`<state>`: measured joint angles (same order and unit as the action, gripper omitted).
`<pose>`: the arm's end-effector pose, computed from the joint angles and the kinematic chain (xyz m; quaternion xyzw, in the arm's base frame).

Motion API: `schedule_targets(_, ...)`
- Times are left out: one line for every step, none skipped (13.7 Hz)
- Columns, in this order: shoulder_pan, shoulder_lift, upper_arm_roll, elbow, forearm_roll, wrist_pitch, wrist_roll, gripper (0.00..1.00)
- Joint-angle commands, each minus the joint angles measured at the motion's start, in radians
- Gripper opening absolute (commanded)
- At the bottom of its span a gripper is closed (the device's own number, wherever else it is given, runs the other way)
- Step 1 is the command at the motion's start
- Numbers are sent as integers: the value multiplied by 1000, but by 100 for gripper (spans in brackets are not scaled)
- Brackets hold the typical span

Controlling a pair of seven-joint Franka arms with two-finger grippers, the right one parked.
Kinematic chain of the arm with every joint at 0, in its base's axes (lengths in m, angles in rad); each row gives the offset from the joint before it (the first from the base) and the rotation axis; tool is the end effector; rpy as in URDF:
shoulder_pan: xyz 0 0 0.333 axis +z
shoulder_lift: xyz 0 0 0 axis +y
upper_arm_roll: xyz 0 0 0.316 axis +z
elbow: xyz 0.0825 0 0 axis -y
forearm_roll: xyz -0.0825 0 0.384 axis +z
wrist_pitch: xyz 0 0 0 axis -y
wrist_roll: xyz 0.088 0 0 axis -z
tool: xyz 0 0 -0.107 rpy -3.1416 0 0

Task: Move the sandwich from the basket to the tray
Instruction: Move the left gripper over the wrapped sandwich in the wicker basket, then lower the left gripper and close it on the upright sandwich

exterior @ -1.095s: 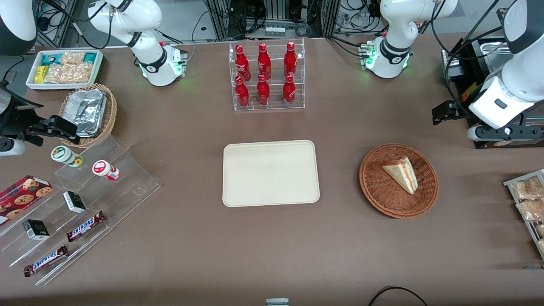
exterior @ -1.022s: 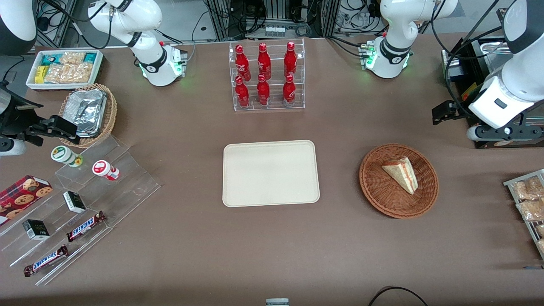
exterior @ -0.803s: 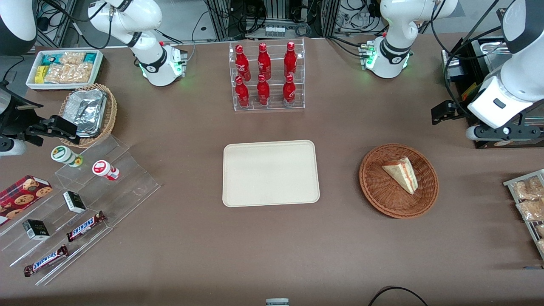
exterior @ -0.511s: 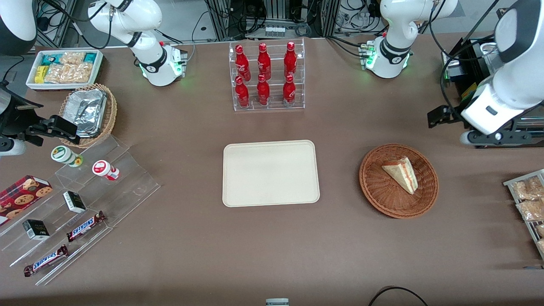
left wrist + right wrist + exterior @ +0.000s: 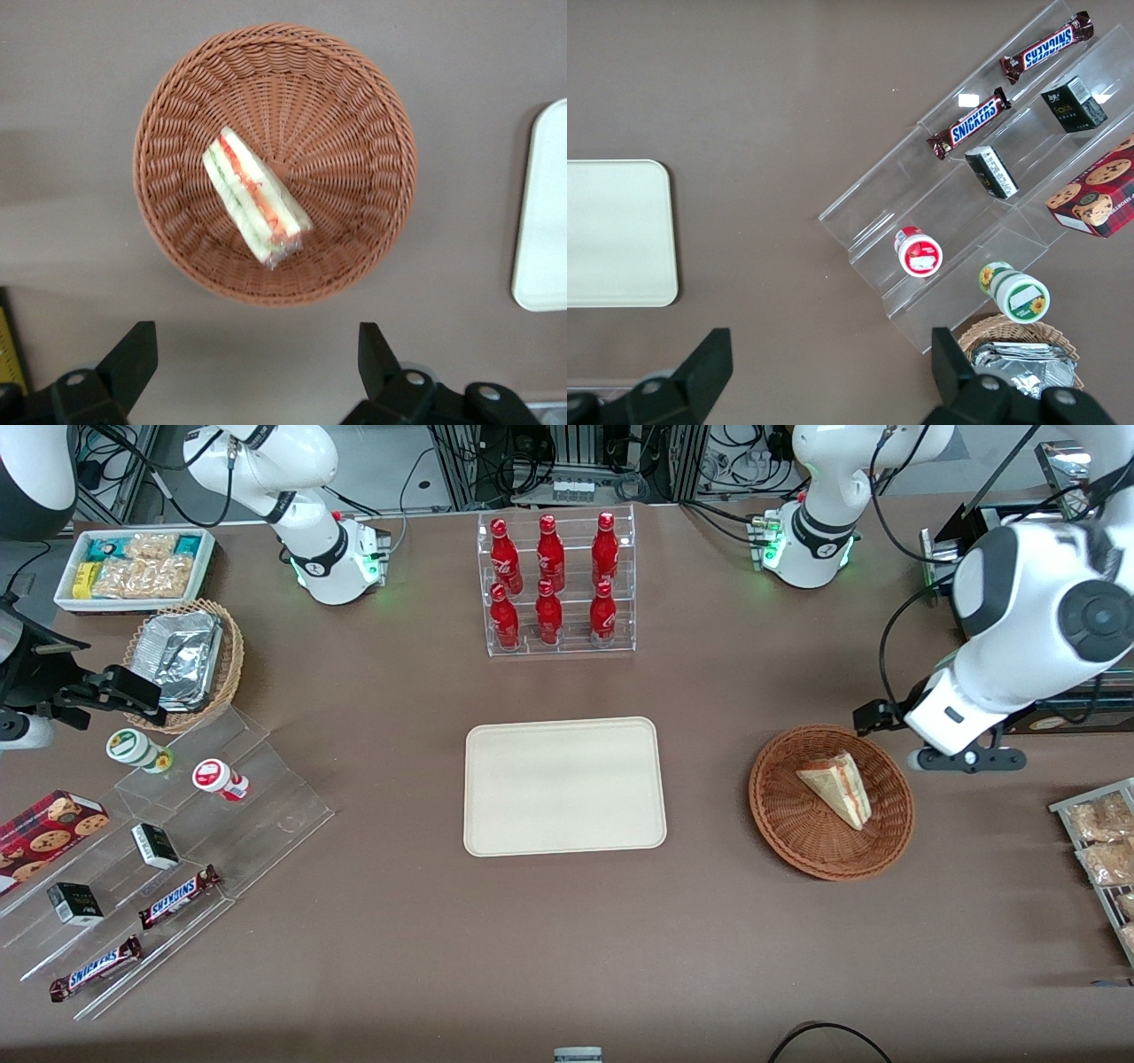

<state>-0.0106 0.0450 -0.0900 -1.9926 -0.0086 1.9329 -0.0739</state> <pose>0.5502 -0.0557 0.4303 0.9985 -0.0117 -0.0526 0.0014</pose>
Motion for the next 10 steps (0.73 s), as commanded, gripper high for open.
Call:
schedule_targets(3, 13, 4, -81, 15, 124, 6, 100)
schedule_targets(4, 18, 6, -103, 15, 161, -1, 100)
schedule_targets(4, 21, 6, -123, 13, 190, -13, 100)
schedule_targets(4, 22, 6, -138, 13, 220, -53, 100)
schedule_targets(6, 22, 6, -150, 13, 245, -117, 100)
schedule_targets(6, 35, 6, -152, 13, 257, -180, 100)
schedule_targets(6, 44, 6, -152, 13, 262, -237, 100)
schedule_targets(6, 50, 6, -153, 13, 276, -295, 100)
schedule_targets(4, 55, 6, -164, 13, 296, -381, 100)
schedule_targets(4, 55, 6, -182, 15, 329, -474, 100)
